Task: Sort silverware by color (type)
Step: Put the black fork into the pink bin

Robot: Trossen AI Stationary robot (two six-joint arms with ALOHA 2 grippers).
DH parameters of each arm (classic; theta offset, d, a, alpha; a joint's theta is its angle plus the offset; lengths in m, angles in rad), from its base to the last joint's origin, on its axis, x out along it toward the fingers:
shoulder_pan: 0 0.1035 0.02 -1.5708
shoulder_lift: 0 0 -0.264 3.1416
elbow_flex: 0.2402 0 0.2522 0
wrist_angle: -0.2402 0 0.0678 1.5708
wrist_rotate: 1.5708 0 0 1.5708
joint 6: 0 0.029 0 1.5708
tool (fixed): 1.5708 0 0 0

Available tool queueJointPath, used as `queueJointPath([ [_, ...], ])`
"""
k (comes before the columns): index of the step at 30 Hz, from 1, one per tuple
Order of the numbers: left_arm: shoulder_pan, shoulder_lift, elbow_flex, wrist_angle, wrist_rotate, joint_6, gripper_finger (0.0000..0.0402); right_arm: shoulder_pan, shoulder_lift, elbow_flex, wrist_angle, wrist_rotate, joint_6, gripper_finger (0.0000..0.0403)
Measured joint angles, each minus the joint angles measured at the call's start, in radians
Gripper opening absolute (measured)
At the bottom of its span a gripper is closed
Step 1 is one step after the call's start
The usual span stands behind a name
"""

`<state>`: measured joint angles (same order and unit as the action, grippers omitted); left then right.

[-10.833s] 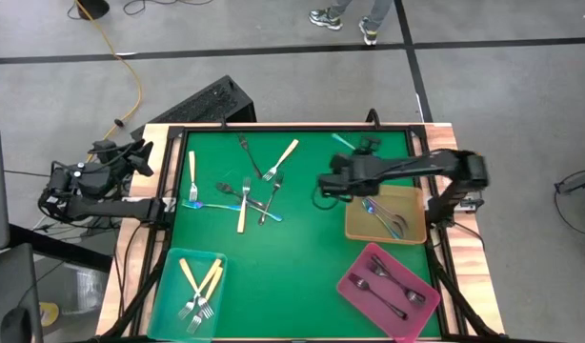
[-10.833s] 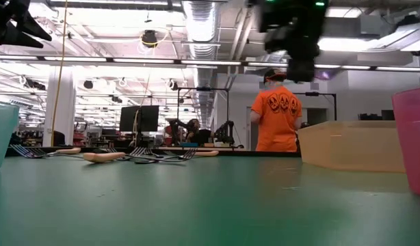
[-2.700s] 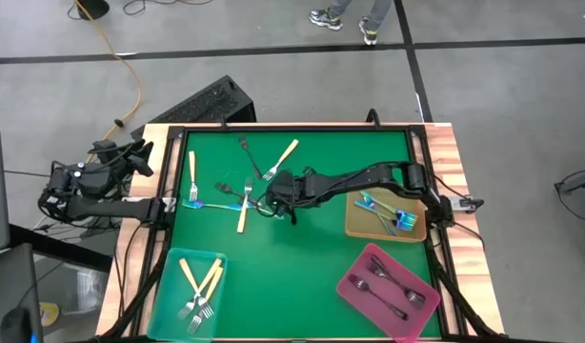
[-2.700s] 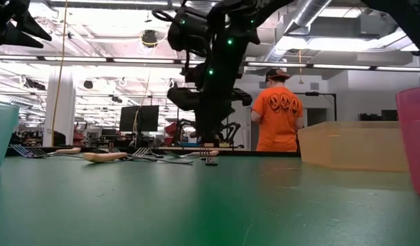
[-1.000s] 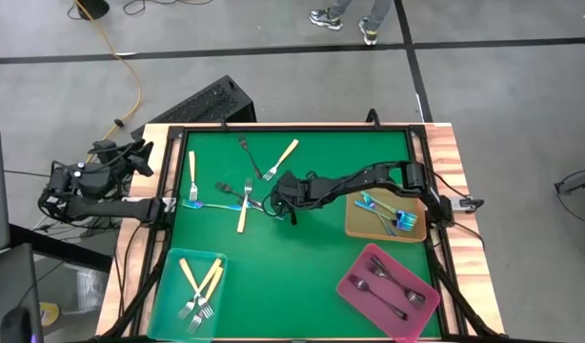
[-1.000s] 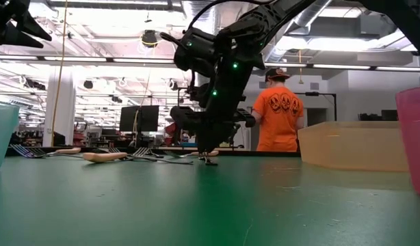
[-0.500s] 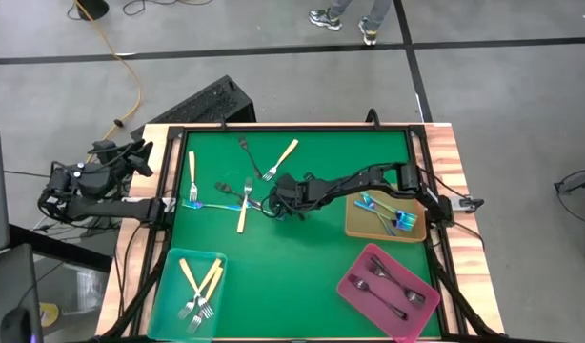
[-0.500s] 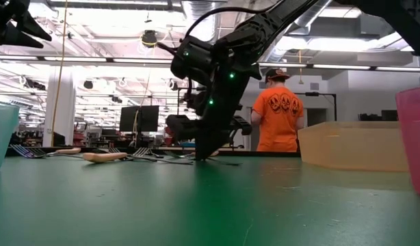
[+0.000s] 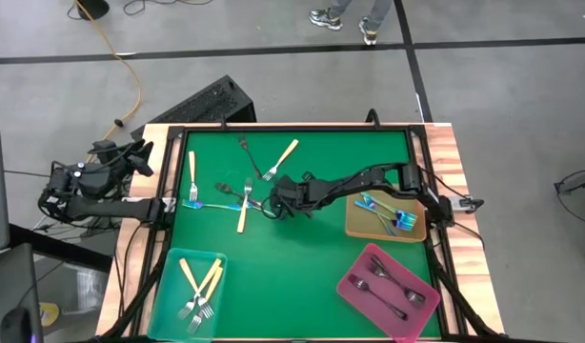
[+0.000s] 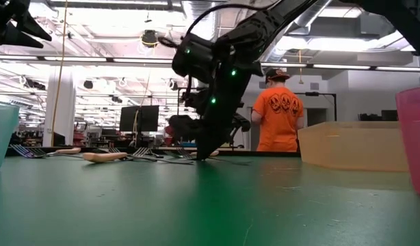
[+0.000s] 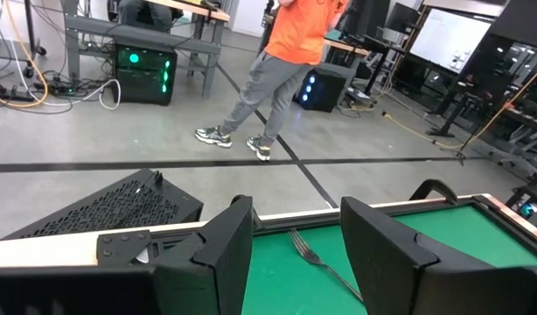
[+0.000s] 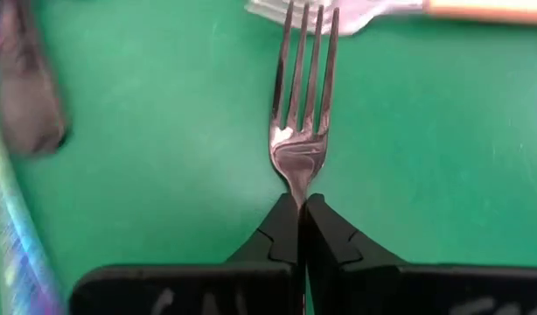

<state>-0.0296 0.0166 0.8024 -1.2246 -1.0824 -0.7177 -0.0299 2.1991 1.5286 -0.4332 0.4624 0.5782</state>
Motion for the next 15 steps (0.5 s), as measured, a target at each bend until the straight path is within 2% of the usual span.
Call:
queueJointPath([
  [10, 0.0, 0.0, 0.0, 0.0, -0.002, 0.0, 0.0158, 0.002, -0.159, 0.001, -0.024, -0.028, -0.149, 0.0024],
  [15, 0.0, 0.0, 0.0, 0.0, -0.002, 0.0, 0.0158, 0.013, -0.285, 0.001, -0.056, -0.027, -0.219, 0.0024],
])
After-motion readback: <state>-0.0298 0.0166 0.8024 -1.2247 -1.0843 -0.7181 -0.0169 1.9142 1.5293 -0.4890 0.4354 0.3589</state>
